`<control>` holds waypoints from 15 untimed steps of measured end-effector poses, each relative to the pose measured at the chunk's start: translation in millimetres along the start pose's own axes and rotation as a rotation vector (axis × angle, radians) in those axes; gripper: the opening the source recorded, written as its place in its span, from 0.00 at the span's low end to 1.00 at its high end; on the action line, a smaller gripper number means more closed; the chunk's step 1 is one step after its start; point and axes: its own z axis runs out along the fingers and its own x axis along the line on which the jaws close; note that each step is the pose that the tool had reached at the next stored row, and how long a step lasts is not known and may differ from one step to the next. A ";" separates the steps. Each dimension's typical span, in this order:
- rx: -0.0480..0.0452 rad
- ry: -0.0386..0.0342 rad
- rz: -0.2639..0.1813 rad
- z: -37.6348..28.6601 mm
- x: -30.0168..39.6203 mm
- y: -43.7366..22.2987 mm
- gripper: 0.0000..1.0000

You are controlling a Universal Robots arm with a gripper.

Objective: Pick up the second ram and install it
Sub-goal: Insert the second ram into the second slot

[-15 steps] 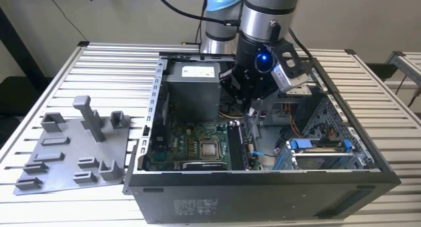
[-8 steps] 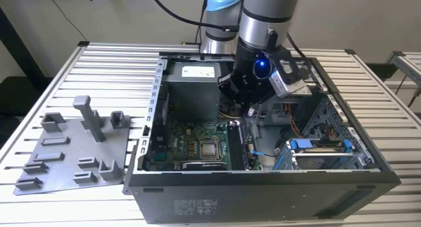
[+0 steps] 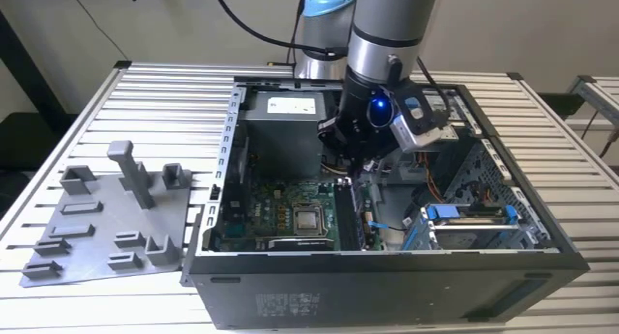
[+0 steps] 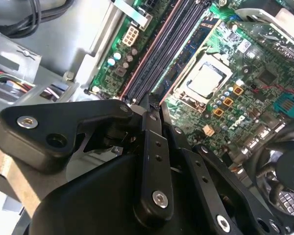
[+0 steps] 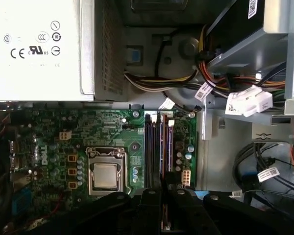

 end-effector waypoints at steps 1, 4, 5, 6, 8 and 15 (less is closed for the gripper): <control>0.0000 0.0026 0.000 1.2 0.4 0.0 0.14; 0.0000 0.0098 0.001 4.4 1.7 0.1 0.14; 0.0001 0.0101 0.001 5.8 1.7 0.0 0.14; 0.0001 0.0102 0.001 7.4 1.7 -0.3 0.14; 0.0001 0.0115 0.005 9.8 1.7 -1.0 0.14; 0.0001 0.0193 0.017 18.8 1.6 -7.8 0.14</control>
